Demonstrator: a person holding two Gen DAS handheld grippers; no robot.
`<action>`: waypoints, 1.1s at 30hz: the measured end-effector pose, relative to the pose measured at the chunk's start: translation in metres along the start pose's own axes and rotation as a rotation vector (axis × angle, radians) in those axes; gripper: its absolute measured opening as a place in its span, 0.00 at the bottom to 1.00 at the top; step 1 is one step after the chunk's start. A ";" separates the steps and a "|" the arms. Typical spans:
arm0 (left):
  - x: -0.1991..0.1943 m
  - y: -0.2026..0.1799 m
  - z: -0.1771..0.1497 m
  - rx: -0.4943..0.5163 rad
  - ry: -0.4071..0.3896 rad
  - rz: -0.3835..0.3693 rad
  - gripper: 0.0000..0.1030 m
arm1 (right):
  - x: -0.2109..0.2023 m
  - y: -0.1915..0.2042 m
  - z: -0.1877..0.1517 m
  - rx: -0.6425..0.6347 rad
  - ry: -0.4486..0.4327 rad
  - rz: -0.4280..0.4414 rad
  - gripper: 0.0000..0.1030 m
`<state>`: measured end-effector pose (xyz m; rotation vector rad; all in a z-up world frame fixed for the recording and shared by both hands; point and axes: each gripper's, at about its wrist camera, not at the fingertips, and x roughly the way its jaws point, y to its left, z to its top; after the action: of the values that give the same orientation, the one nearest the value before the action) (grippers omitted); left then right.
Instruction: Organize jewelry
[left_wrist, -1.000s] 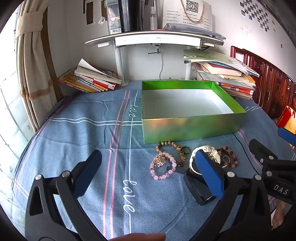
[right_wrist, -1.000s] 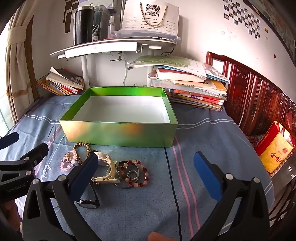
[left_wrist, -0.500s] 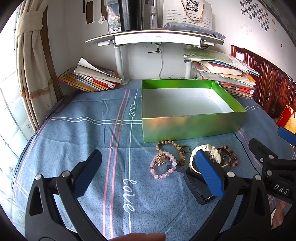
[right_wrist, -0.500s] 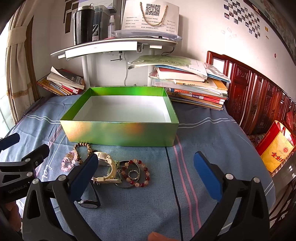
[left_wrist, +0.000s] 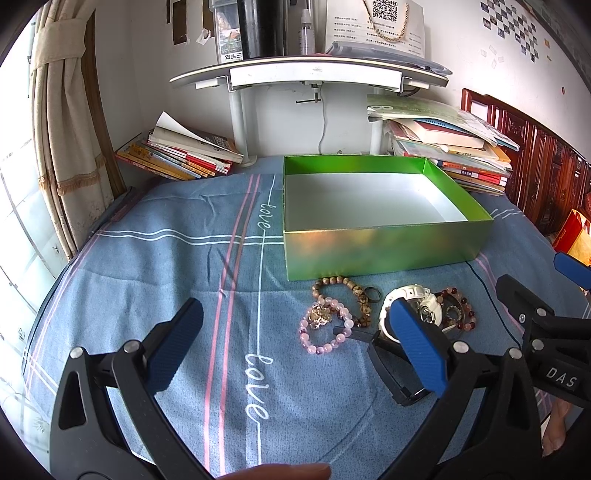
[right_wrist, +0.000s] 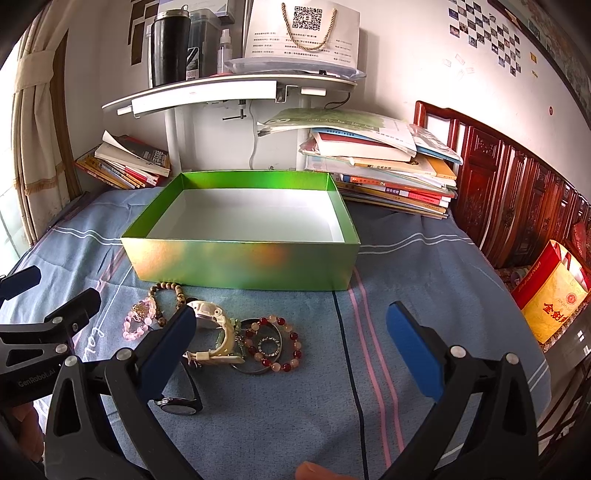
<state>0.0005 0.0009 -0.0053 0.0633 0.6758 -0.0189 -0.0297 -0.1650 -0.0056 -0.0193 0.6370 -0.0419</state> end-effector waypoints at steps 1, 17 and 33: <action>0.000 0.000 0.000 0.000 0.000 0.000 0.97 | 0.000 0.000 0.000 0.000 0.000 0.001 0.98; 0.000 0.000 0.001 0.000 0.004 -0.001 0.97 | 0.000 0.000 0.000 -0.001 0.001 0.001 0.98; 0.000 0.000 0.000 0.000 0.005 0.000 0.97 | 0.001 0.001 -0.001 0.001 0.003 0.003 0.98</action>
<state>0.0005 0.0009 -0.0055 0.0634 0.6813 -0.0191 -0.0296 -0.1639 -0.0068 -0.0169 0.6401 -0.0393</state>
